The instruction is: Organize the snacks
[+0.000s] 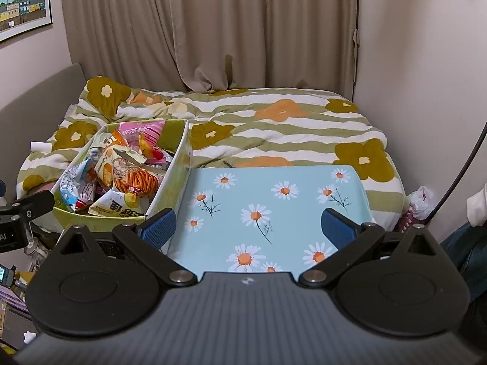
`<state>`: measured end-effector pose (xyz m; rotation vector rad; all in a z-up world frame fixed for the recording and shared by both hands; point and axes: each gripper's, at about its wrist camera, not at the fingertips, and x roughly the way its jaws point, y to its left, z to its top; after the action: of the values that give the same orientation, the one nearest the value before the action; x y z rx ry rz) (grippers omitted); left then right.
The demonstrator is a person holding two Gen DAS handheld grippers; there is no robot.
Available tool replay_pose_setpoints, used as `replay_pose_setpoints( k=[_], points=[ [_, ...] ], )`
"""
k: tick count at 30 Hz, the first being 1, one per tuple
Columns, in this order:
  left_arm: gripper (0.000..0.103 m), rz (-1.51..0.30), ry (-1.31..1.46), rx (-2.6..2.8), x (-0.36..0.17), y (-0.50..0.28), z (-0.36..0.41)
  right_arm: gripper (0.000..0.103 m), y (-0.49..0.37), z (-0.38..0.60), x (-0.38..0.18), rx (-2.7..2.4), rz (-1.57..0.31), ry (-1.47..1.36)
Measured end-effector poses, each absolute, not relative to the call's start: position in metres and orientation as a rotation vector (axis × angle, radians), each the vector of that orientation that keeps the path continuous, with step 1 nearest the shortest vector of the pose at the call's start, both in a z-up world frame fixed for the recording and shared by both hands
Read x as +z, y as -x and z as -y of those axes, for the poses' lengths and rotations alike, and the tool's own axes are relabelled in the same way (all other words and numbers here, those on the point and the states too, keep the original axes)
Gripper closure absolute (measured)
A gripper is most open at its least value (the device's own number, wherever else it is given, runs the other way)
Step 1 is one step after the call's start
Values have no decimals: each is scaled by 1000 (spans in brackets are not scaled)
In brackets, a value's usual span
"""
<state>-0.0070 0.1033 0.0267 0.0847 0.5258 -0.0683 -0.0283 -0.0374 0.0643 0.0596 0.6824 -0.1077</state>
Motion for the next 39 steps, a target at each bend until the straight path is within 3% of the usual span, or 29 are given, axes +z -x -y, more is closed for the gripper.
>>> replay_pose_setpoints(
  k=[39],
  points=[
    [0,-554,-40,-43,21,-4,-106,0,25,44,57,-122,-702,-80]
  ],
)
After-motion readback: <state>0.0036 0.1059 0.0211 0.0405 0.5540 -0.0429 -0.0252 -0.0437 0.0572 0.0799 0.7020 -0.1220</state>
